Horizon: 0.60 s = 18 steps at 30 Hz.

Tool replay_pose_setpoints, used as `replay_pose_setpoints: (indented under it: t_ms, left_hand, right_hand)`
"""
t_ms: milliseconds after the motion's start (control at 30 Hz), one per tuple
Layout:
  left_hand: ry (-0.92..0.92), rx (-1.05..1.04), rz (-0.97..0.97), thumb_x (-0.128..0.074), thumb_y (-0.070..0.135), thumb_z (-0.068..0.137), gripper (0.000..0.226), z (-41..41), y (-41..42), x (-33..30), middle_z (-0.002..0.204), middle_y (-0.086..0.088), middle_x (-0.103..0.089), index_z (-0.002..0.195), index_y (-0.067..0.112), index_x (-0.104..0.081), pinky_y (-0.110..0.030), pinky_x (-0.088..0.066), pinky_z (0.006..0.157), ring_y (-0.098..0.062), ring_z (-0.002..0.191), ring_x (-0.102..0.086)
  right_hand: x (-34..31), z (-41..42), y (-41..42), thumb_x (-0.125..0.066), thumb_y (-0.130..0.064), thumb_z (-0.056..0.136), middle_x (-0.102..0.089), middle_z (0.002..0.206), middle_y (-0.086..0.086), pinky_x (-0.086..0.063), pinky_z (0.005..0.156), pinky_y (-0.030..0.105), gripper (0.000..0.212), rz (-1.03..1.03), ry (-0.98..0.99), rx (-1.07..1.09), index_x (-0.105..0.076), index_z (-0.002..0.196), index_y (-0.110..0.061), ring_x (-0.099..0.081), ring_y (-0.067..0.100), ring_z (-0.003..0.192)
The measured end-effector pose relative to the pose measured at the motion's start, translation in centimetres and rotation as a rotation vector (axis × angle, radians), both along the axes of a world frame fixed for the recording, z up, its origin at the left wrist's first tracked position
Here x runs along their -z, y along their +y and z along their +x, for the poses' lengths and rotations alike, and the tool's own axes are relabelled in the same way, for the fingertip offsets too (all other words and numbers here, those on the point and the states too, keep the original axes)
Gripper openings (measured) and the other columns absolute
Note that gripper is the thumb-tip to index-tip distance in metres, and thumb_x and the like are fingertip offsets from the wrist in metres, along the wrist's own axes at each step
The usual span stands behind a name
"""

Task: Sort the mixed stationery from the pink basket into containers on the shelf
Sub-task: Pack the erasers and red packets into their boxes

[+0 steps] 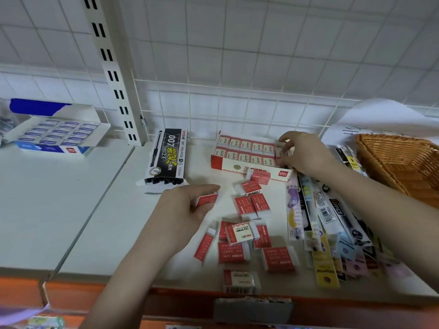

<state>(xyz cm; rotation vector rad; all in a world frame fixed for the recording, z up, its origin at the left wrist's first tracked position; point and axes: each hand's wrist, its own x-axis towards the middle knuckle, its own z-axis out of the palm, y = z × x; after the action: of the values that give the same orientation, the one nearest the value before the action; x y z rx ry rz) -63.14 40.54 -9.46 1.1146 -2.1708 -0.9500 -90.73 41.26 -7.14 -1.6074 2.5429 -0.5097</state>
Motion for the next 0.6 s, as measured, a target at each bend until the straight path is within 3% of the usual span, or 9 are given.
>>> replay_pose_setpoints:
  t_ms: [167,233,300,433,600]
  left_hand:
    - [0.026,-0.015,0.014,-0.063,0.010,0.088,0.032,0.3,0.2,0.0,0.075,0.023,-0.055,0.115,0.027,-0.067,0.003,-0.034,0.064,0.024,0.064,-0.047]
    - [0.034,-0.011,0.008,-0.061,0.006,0.088,0.034,0.4,0.3,-0.2,0.086,0.017,-0.059,0.115,0.025,-0.067,0.001,-0.034,0.059,0.020,0.058,-0.046]
    - [0.040,-0.010,0.009,-0.059,0.002,0.088,0.036,0.5,0.4,-0.2,0.094,0.016,-0.051,0.115,0.025,-0.067,-0.001,-0.034,0.056,0.017,0.054,-0.046]
    - [0.031,-0.002,0.023,-0.058,0.001,0.088,0.038,0.4,0.5,-0.3,0.092,0.015,-0.053,0.116,0.024,-0.067,-0.002,-0.034,0.055,0.015,0.052,-0.046]
    - [0.025,0.009,0.036,-0.057,0.001,0.089,0.037,0.2,0.9,-0.6,0.083,0.011,-0.063,0.113,0.026,-0.067,-0.002,-0.036,0.057,0.016,0.057,-0.048]
  right_hand:
    - [-0.1,-1.0,-1.1,-0.079,-0.014,0.074,-0.064,0.112,0.004,-0.037,0.075,0.023,0.044,0.065,-0.068,0.037,-0.059,0.113,-0.011,-0.054,0.017,0.095]
    - [0.3,-1.0,-1.2,-0.075,-0.018,0.078,-0.062,0.113,0.005,-0.041,0.077,0.027,0.042,0.066,0.001,0.046,-0.057,0.114,-0.011,-0.055,0.021,0.101]
    - [0.8,-0.9,-1.3,-0.065,-0.021,0.086,-0.057,0.112,0.010,-0.042,0.077,0.029,0.035,0.128,0.126,-0.014,-0.056,0.117,-0.009,-0.055,0.025,0.100]
    - [0.3,-0.7,-1.5,-0.050,-0.025,0.093,-0.041,0.100,0.006,-0.042,0.073,0.030,0.033,0.343,0.206,-0.165,-0.054,0.123,-0.012,-0.052,0.023,0.087]
    - [-1.3,-1.0,-1.7,-0.062,-0.038,0.088,-0.058,0.107,0.008,-0.041,0.077,0.028,0.043,0.405,0.328,-0.235,-0.058,0.121,-0.010,-0.054,0.023,0.098]
